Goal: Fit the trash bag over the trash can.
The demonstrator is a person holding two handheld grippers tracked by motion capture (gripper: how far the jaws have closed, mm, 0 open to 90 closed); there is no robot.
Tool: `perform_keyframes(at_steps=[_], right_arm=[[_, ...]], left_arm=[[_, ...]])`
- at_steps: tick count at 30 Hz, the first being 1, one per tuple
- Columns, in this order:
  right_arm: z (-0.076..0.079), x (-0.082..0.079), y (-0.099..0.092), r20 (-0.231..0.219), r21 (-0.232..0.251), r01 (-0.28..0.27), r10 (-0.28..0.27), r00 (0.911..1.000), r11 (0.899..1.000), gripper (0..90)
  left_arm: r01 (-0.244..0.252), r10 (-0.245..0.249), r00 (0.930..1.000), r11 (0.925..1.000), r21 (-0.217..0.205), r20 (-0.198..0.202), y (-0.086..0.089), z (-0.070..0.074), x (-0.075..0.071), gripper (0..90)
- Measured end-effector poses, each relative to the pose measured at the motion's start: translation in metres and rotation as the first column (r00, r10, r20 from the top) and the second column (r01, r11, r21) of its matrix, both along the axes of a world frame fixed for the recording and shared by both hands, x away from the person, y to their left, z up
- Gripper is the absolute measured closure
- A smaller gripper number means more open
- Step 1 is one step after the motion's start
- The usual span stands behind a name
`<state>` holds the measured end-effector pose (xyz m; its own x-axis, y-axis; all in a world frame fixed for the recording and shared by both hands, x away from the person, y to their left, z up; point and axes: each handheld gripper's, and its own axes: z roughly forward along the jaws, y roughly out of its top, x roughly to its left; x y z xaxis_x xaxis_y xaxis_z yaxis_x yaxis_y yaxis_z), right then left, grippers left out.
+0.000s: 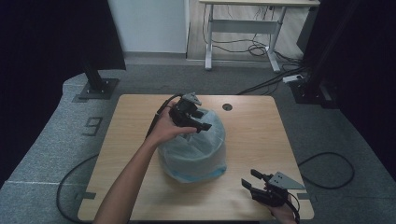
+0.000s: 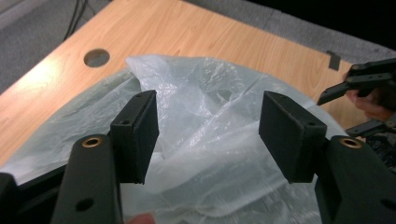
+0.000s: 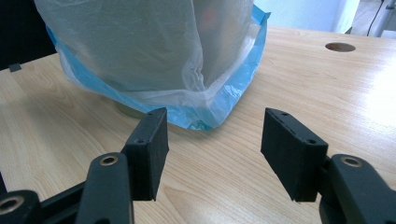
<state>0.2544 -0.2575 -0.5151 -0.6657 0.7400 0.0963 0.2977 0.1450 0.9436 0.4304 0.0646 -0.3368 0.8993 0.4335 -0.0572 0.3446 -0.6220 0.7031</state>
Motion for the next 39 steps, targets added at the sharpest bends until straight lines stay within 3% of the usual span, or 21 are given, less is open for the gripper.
perform_keyframes(at_steps=[5, 6, 10, 17, 22, 25, 30, 36, 39], right_arm=[[0.001, 0.001, 0.002, -0.001, 0.001, -0.006, 0.006, 1.0, 1.0, 40.5], [0.0, 0.001, 0.003, -0.001, -0.003, -0.01, 0.01, 1.0, 1.0, 40.4], [0.0, 0.001, 0.003, -0.003, -0.007, -0.012, 0.012, 0.9999, 1.0, 40.4], [-0.001, 0.001, 0.004, -0.005, -0.012, -0.014, 0.014, 0.9999, 1.0, 40.5], [0.0, 0.001, 0.003, 0.0, -0.022, -0.009, 0.009, 1.0, 1.0, 40.3], [0.001, 0.001, 0.0, 0.001, -0.015, 0.004, -0.004, 1.0, 1.0, 40.4], [0.002, 0.001, -0.002, 0.001, -0.014, 0.013, -0.013, 0.9999, 1.0, 40.5], [0.003, 0.0, -0.003, -0.001, -0.012, 0.02, -0.02, 0.9998, 1.0, 40.4], [0.002, 0.0, -0.004, -0.003, -0.011, 0.026, -0.026, 0.9997, 1.0, 40.4]], left_arm=[[-0.011, 0.013, 0.9994, 0.9985, 0.053, -0.034, -0.007, -0.007, 0.006, 41.6], [-0.01, 0.015, 0.9986, 0.9965, 0.083, -0.051, -0.011, -0.011, 0.009, 42.2], [-0.021, 0.032, 0.9963, 0.9899, 0.14, -0.08, -0.018, -0.018, 0.014, 44.2], [-0.009, 0.03, 0.9942, 0.9809, 0.194, -0.104, -0.031, -0.028, 0.017, 44.3], [0.0, 0.025, 0.9956, 0.9653, 0.261, -0.091, -0.039, -0.034, 0.016, 43.5], [-0.01, 0.029, 0.9966, 0.9711, 0.238, -0.077, -0.036, -0.029, 0.015, 43.1], [-0.024, 0.031, 0.9986, 0.9892, 0.144, -0.043, -0.017, -0.007, 0.007, 42.6], [-0.044, 0.045, 0.9989, 0.9942, 0.099, -0.013, 0.011, 0.012, -0.011, 42.3], [-0.038, 0.037, 0.9993, 0.9938, 0.105, 0.008, 0.023, 0.014, -0.024, 41.9]])
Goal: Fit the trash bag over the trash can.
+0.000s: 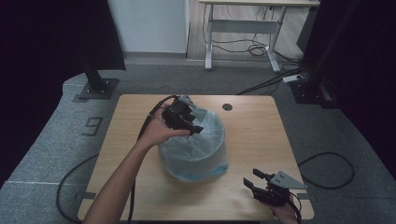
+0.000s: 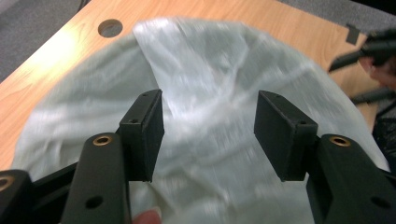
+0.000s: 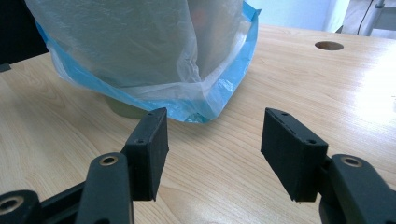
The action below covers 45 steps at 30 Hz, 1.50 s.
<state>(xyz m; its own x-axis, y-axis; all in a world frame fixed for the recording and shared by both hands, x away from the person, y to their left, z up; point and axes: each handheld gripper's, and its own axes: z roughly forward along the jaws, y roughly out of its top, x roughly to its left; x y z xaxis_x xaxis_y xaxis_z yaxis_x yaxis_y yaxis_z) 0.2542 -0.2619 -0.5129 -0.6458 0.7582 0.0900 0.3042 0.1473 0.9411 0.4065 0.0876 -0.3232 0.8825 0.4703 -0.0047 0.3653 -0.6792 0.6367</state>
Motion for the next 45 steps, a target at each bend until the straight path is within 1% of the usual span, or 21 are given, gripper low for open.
perform_keyframes(at_steps=[3, 5, 10, 14, 16, 17, 18, 21, 23, 25, 28, 30, 32, 35, 39, 40, 43, 44, 45], right_arm=[[0.0, 0.0, 0.0, -0.003, 0.002, 0.005, -0.005, 1.0, 1.0, 40.4], [0.0, 0.0, 0.001, -0.009, 0.004, 0.008, -0.008, 0.9999, 1.0, 40.4], [-0.001, 0.0, 0.004, -0.013, -0.004, 0.001, -0.001, 0.9999, 1.0, 40.3], [-0.003, 0.0, 0.005, -0.025, -0.007, 0.001, -0.002, 0.9997, 1.0, 40.2], [-0.004, 0.0, 0.006, -0.032, -0.008, 0.002, -0.002, 0.9995, 1.0, 40.3], [-0.004, 0.0, 0.007, -0.034, -0.011, -0.001, 0.0, 0.9994, 1.0, 40.2], [-0.004, 0.0, 0.007, -0.034, -0.013, -0.002, 0.002, 0.9994, 1.0, 40.2], [-0.004, 0.0, 0.006, -0.035, -0.013, -0.001, 0.001, 0.9994, 1.0, 40.2], [-0.004, 0.0, 0.005, -0.036, -0.013, 0.002, -0.002, 0.9993, 1.0, 40.2], [-0.005, 0.0, 0.004, -0.037, -0.015, 0.006, -0.007, 0.9993, 1.0, 40.2], [-0.005, 0.0, 0.002, -0.038, -0.013, 0.014, -0.014, 0.9992, 1.0, 40.3], [-0.005, 0.0, 0.001, -0.038, -0.012, 0.017, -0.017, 0.9991, 1.0, 40.3], [-0.004, 0.0, 0.001, -0.038, -0.012, 0.017, -0.017, 0.9991, 1.0, 40.3], [-0.005, 0.0, 0.001, -0.037, -0.015, 0.017, -0.017, 0.9992, 1.0, 40.3], [-0.005, 0.001, 0.001, -0.039, -0.014, 0.019, -0.019, 0.9991, 1.0, 40.3], [-0.005, 0.001, 0.001, -0.038, -0.015, 0.019, -0.019, 0.9991, 1.0, 40.3], [-0.005, 0.001, 0.002, -0.039, -0.018, 0.017, -0.018, 0.9991, 1.0, 40.3], [-0.005, 0.001, 0.002, -0.04, -0.019, 0.017, -0.018, 0.999, 1.0, 40.3], [-0.005, 0.001, 0.002, -0.04, -0.019, 0.016, -0.017, 0.999, 1.0, 40.3]], left_arm=[[-0.002, 0.002, 1.0, 1.0, 0.007, 0.008, 0.013, 0.0, -0.011, 41.5], [-0.014, 0.014, 0.9999, 0.9997, 0.018, 0.007, 0.022, -0.002, -0.016, 41.0], [-0.027, 0.027, 0.9995, 0.9989, 0.04, -0.014, 0.033, -0.008, -0.024, 40.5], [-0.016, 0.021, 0.9987, 0.9962, 0.086, -0.046, 0.032, -0.019, -0.026, 39.9], [-0.016, 0.024, 0.9979, 0.9911, 0.132, -0.061, 0.029, -0.027, -0.026, 39.8], [-0.012, 0.023, 0.9978, 0.9865, 0.164, -0.062, 0.027, -0.03, -0.025, 39.7], [-0.012, 0.025, 0.9974, 0.9832, 0.182, -0.067, 0.025, -0.033, -0.025, 39.8], [-0.015, 0.032, 0.9962, 0.9775, 0.21, -0.081, 0.021, -0.037, -0.023, 39.8], [-0.019, 0.04, 0.9949, 0.9759, 0.217, -0.093, 0.019, -0.038, -0.021, 39.9], [-0.022, 0.043, 0.9949, 0.9737, 0.227, -0.091, 0.018, -0.039, -0.02, 39.6], [-0.021, 0.044, 0.9942, 0.9736, 0.227, -0.098, 0.017, -0.039, -0.019, 39.5], [-0.022, 0.044, 0.9946, 0.9744, 0.224, -0.094, 0.018, -0.038, -0.02, 39.5], [-0.025, 0.042, 0.9959, 0.9788, 0.203, -0.081, 0.02, -0.036, -0.022, 39.5], [-0.016, 0.025, 0.998, 0.988, 0.154, -0.058, 0.023, -0.03, -0.024, 39.6], [-0.023, 0.026, 0.9994, 0.9929, 0.117, -0.023, 0.023, -0.021, -0.025, 39.7], [-0.027, 0.029, 0.9994, 0.9941, 0.105, -0.021, 0.022, -0.02, -0.025, 39.8], [-0.023, 0.026, 0.999, 0.9953, 0.094, -0.035, 0.016, -0.019, -0.019, 39.8], [-0.018, 0.022, 0.9985, 0.9952, 0.096, -0.05, 0.012, -0.02, -0.016, 39.9], [-0.006, 0.014, 0.9977, 0.9938, 0.111, -0.066, 0.007, -0.021, -0.013, 39.8]])
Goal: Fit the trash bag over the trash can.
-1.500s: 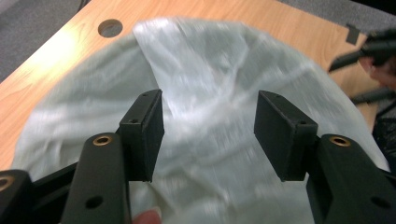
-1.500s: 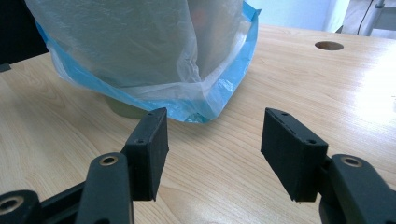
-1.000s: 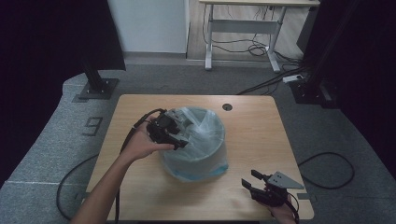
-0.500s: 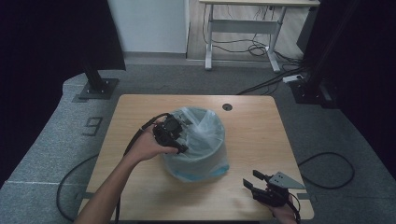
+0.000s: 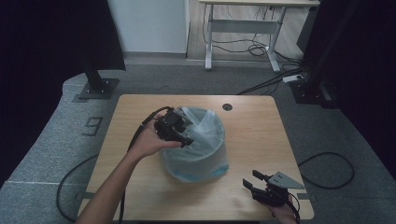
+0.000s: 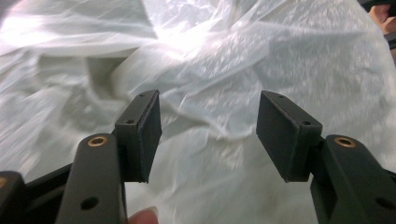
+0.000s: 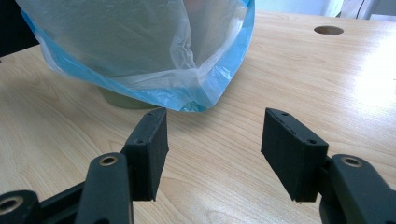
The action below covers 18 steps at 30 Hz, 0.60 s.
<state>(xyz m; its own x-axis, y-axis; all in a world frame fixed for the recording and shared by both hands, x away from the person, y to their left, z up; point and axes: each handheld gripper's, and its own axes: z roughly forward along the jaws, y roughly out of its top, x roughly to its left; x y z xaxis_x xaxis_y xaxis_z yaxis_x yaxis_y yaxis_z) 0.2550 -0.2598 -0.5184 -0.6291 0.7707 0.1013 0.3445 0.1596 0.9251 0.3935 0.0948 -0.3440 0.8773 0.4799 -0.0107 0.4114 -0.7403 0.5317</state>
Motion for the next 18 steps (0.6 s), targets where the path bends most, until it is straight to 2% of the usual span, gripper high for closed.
perform_keyframes(at_steps=[4, 10, 14, 18], right_arm=[[0.0, -0.001, 0.0, 0.0, -0.001, 0.0, 0.0, 1.0, 1.0, 40.3], [0.0, -0.002, -0.002, 0.002, 0.001, 0.003, -0.003, 1.0, 1.0, 40.3], [0.0, -0.002, -0.002, 0.003, 0.001, 0.002, -0.002, 1.0, 1.0, 40.3], [0.0, -0.002, -0.002, 0.005, 0.0, 0.002, -0.002, 1.0, 1.0, 40.3]], left_arm=[[0.025, -0.023, 0.9992, 0.9978, 0.062, -0.033, -0.022, -0.008, 0.01, 39.3], [0.028, -0.021, 0.9967, 0.9958, 0.087, -0.078, -0.033, -0.021, 0.019, 39.1], [0.033, -0.026, 0.9967, 0.9956, 0.088, -0.077, -0.034, -0.022, 0.018, 39.1], [0.032, -0.03, 0.9987, 0.9985, 0.045, -0.042, -0.029, -0.013, 0.012, 39.1]])
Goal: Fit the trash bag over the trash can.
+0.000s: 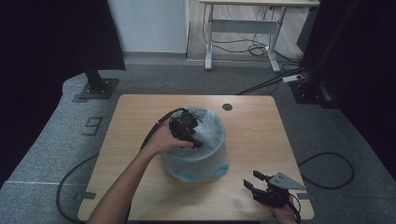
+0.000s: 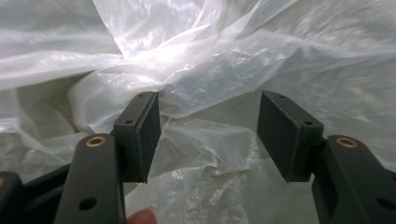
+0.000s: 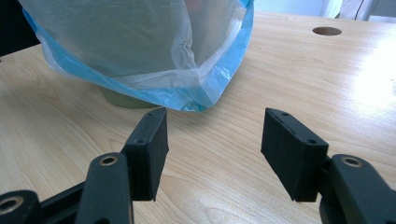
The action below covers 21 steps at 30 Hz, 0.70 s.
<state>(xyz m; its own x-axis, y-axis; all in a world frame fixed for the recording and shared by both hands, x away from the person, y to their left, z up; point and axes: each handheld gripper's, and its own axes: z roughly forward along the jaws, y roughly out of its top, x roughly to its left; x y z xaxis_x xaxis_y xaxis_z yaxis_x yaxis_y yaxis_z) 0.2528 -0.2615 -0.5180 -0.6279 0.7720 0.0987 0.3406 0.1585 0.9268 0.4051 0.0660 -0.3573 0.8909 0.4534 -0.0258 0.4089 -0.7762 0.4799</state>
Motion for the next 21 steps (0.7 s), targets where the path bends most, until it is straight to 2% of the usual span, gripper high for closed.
perform_keyframes(at_steps=[5, 7, 11, 14, 17, 21], right_arm=[[0.001, -0.001, 0.0, 0.002, 0.003, -0.001, 0.001, 1.0, 1.0, 40.2], [0.002, -0.001, 0.0, 0.006, 0.004, 0.001, -0.001, 1.0, 1.0, 40.2], [0.002, -0.001, -0.002, 0.006, 0.004, 0.011, -0.011, 0.9999, 1.0, 39.7], [0.002, 0.0, -0.002, 0.005, 0.003, 0.016, -0.016, 0.9999, 1.0, 39.5], [0.001, 0.0, -0.002, 0.002, -0.005, 0.017, -0.017, 0.9999, 1.0, 39.2], [0.0, 0.001, -0.003, -0.005, -0.005, 0.025, -0.025, 0.9997, 1.0, 38.7]], left_arm=[[-0.007, 0.015, 0.997, 0.9954, -0.095, 0.076, 0.016, 0.018, -0.016, 39.0], [-0.011, 0.026, 0.9937, 0.9901, -0.14, 0.109, 0.025, 0.025, -0.025, 38.9], [-0.012, 0.043, 0.9873, 0.9804, -0.197, 0.153, 0.04, 0.033, -0.04, 38.7], [-0.008, 0.057, 0.9804, 0.9688, -0.248, 0.189, 0.052, 0.036, -0.052, 38.8], [0.002, 0.057, 0.9769, 0.9613, -0.276, 0.206, 0.06, 0.035, -0.063, 38.1], [0.008, 0.058, 0.9712, 0.9609, -0.277, 0.231, 0.07, 0.03, -0.075, 37.4]])
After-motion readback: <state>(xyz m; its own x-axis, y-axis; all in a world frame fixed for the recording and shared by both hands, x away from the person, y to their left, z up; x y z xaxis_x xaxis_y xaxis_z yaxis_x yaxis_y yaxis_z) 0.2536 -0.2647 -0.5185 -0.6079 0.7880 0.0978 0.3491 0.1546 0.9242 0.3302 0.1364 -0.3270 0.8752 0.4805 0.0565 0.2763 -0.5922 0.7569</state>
